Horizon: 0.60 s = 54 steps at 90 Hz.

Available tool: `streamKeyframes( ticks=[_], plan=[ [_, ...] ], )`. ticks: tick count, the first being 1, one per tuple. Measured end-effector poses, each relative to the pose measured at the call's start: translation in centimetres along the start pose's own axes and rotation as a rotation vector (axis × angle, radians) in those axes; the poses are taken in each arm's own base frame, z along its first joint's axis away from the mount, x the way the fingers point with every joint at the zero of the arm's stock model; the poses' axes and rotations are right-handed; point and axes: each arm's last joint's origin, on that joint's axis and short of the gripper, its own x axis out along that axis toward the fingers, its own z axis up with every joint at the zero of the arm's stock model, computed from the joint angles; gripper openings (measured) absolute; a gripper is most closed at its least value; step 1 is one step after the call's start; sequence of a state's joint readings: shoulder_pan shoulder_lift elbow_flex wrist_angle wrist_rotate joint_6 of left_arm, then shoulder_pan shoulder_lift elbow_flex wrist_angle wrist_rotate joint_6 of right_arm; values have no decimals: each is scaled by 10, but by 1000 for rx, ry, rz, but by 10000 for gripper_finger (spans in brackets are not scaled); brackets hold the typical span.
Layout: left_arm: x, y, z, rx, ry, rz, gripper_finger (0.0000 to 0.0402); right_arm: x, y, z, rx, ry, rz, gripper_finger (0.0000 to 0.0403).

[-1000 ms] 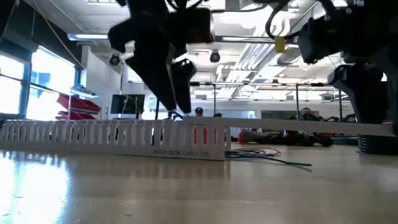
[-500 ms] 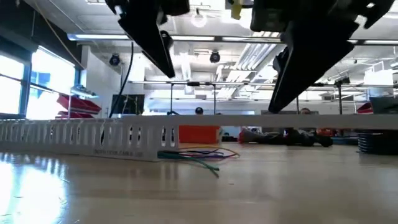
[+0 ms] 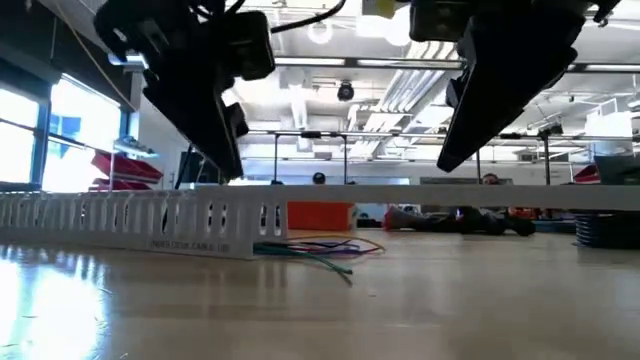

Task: Ziptie cables
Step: Close the white cable duct

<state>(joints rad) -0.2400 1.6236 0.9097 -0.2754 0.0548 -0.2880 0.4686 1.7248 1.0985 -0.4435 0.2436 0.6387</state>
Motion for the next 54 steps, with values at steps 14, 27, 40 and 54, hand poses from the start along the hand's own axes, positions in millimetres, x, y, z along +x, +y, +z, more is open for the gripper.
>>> streamKeyframes(
  ticks=[14, 27, 40, 54],
  plan=[
    [9, 3, -8, -16, -16, -4, 9, -6, -1, 2, 16, -11, 8, 158],
    [11, 5, -11, -26, -14, 5, 4, -26, 0, 5, 39, -52, 30, 158],
    [11, 5, -12, -18, -10, 17, 3, -49, 3, 4, 37, -107, 43, 158],
    [9, 5, -12, 24, -11, 30, 3, -58, 8, 0, 29, -117, 69, 158]
  ],
)
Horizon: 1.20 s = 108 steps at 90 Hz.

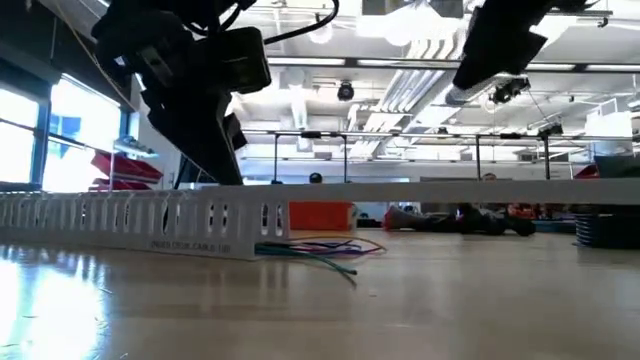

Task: Ziptie cables
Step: Close the white cable duct

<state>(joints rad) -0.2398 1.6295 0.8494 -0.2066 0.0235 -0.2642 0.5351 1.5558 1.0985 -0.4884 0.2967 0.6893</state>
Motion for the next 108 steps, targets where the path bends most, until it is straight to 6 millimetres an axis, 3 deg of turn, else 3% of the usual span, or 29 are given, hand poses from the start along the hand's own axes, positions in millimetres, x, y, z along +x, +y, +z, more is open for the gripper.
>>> streamKeyframes(
  ticks=[44, 72, 87, 108],
  plan=[
    [-42, -5, 5, 32, -85, -15, 3, -5, 3, -18, 43, 94, -61, 158],
    [-44, -14, -1, 113, -37, -52, 9, -20, 9, -56, 150, 480, -55, 158],
    [-52, -14, 0, 233, -62, -49, 64, -27, 16, -69, 182, 510, -87, 158],
    [-48, -12, -6, 297, 9, -26, 201, -28, 18, -71, 203, 470, -113, 158]
  ],
)
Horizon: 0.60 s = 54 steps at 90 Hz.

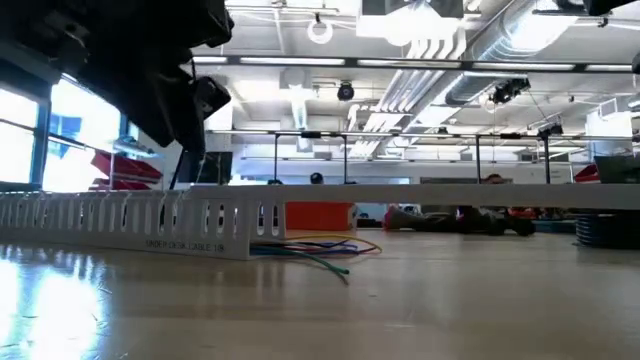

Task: Ziptie cables
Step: Close the white cable duct

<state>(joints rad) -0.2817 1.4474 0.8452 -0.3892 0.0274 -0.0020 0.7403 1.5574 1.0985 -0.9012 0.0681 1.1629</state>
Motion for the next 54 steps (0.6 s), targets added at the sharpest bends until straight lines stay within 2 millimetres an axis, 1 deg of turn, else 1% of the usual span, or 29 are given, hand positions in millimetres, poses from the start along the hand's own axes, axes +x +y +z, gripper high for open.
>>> streamKeyframes(
  ticks=[12, 23, 30, 39, 54],
  plan=[
    [6, 0, -1, 35, 20, -17, 269, 0, 0, 0, -1, -3, -1, 158],
    [15, 1, -3, 57, 49, 8, 308, 0, 0, 0, 0, -6, -3, 158],
    [23, 2, -4, 58, 64, 32, 319, 0, 0, 0, 0, -11, -5, 158],
    [32, 4, -6, 59, 89, 82, 323, 0, 0, 1, 0, -12, -5, 158],
    [43, 4, -9, 38, 118, 73, 324, 0, 0, 1, 1, -14, -4, 158]
  ],
)
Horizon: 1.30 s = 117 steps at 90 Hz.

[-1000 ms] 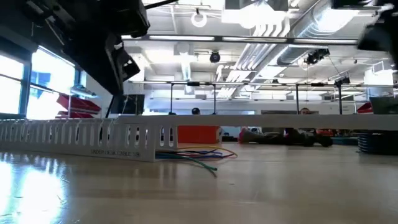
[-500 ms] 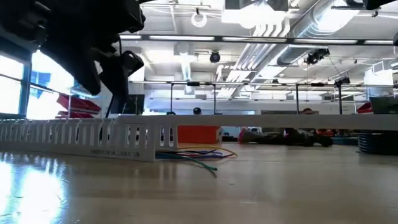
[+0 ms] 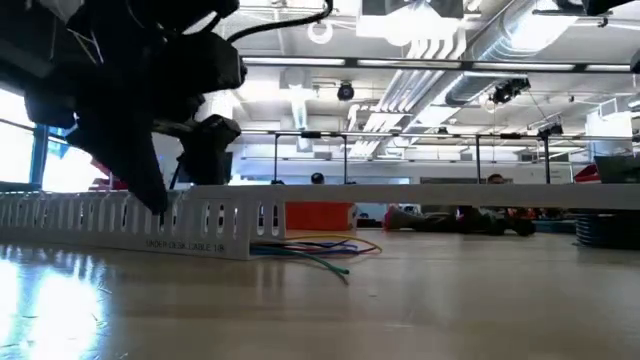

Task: Ziptie cables
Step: Close the white cable duct

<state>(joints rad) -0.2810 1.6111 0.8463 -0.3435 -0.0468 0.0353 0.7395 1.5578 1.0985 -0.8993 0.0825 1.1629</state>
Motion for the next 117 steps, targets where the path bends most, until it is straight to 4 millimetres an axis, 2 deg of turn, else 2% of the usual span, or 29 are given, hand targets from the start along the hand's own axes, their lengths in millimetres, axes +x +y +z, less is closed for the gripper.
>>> streamKeyframes(
  ticks=[8, 13, 26, 45, 65, 86, 95, 117],
  plan=[
    [4, 0, -1, -14, 15, -9, 321, 0, 0, -1, 9, 22, 7, 158],
    [5, -1, -2, -27, 19, -9, 315, 0, 0, -5, 35, 92, 20, 158],
    [7, -1, -2, -49, 29, -8, 286, -3, 6, -32, 97, 274, 23, 157],
    [7, -1, -2, -55, 27, -8, 257, 1, 21, -66, 219, 293, 8, 142],
    [7, -1, -1, -58, 12, -7, 248, 25, 32, -88, 272, 237, -62, 137],
    [7, 1, 6, -69, -61, -5, 247, 43, 25, -88, 290, 166, -219, 137],
    [8, 2, 6, -70, -60, -4, 247, 43, 19, -83, 287, 166, -275, 137],
    [17, 4, 6, -73, -53, -4, 247, 44, 11, -55, 212, 141, -289, 137]
  ],
)
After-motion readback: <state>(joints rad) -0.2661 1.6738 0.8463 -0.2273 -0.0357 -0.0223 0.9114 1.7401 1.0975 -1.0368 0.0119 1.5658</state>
